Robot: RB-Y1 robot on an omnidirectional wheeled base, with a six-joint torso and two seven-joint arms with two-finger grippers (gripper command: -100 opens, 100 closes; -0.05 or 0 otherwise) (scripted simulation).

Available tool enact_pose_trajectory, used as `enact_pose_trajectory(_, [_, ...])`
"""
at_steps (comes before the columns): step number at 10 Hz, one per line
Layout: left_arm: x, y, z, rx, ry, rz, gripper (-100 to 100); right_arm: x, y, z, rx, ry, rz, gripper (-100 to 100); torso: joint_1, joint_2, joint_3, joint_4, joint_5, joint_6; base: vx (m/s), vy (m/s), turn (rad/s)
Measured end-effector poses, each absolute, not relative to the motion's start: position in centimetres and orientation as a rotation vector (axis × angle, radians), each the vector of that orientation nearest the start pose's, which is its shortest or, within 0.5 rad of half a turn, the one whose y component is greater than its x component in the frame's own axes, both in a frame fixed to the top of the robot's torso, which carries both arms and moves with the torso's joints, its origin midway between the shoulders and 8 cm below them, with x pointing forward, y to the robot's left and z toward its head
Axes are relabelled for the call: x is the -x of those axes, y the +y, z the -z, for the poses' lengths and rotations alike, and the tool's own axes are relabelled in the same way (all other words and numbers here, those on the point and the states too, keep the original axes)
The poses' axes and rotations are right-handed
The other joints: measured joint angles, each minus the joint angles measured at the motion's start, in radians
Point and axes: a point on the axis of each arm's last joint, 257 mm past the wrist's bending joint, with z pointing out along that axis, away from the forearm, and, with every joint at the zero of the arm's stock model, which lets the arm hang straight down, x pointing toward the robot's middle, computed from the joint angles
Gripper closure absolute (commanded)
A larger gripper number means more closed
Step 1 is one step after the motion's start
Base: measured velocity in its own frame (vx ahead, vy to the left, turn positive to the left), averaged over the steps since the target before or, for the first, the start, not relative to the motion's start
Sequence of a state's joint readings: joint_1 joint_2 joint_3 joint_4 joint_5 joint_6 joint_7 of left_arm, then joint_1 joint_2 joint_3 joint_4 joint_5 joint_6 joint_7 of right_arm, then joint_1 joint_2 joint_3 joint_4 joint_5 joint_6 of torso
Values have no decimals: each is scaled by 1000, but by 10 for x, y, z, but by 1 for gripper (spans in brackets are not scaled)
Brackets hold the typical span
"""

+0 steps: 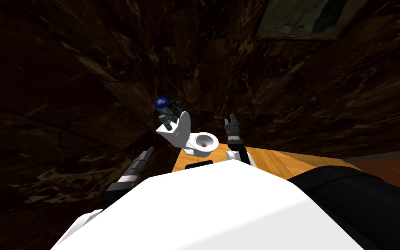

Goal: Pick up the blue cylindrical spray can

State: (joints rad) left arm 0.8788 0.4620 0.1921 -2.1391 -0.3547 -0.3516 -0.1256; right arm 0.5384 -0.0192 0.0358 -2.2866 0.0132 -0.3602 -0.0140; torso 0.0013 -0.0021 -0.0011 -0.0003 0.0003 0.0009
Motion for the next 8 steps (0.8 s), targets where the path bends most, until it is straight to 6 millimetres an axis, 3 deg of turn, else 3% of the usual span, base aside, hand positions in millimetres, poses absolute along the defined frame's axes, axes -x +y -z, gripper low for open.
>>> enact_pose_trajectory(4, [-321,376,182,214,1619,358,-100,-363,-273,14,-784,748,-1286,0,2,-4,-3,-1,0,0,83,46,-246])
enact_pose_trajectory(8, [-347,377,165,90,1606,270,-100,-363,-273,14,-784,748,-1286,0,-1,-15,-9,-4,0,0,232,29,-224])
